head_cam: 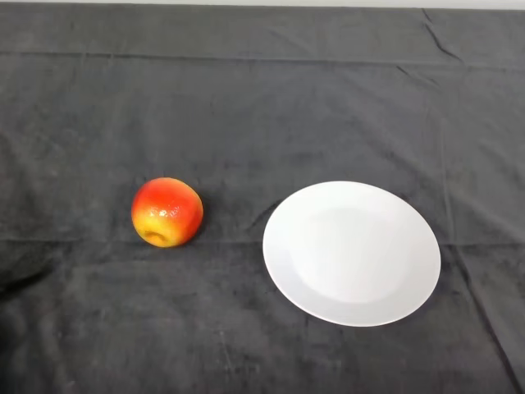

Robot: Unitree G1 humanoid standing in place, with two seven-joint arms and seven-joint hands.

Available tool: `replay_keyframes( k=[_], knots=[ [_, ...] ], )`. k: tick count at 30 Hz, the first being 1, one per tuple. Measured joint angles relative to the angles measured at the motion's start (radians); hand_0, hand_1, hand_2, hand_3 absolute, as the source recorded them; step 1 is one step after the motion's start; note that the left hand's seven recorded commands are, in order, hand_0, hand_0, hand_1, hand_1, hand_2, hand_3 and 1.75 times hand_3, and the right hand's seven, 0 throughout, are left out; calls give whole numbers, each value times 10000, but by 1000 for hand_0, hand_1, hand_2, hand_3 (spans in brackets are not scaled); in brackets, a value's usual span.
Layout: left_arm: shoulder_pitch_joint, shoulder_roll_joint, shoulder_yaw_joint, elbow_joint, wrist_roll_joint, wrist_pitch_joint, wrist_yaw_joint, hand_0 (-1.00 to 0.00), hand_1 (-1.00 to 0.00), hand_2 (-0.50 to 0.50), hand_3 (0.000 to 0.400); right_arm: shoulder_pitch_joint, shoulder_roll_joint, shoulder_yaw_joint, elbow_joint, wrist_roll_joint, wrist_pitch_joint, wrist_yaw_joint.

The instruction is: Move the apple to the plate

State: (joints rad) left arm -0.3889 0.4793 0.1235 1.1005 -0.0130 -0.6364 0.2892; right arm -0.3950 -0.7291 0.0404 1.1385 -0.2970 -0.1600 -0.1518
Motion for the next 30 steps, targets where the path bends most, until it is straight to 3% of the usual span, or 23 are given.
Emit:
replay_keyframes(
  k=[11,30],
  knots=[
    [-306,-870,-489,-28,207,-475,-414,0,0,0,0,-1,-4,-5,-8,2,0,1],
    [-653,-1669,-1452,-28,434,-1018,-1157,0,0,0,0,-5,-10,-17,-19,12,0,4]
  ],
)
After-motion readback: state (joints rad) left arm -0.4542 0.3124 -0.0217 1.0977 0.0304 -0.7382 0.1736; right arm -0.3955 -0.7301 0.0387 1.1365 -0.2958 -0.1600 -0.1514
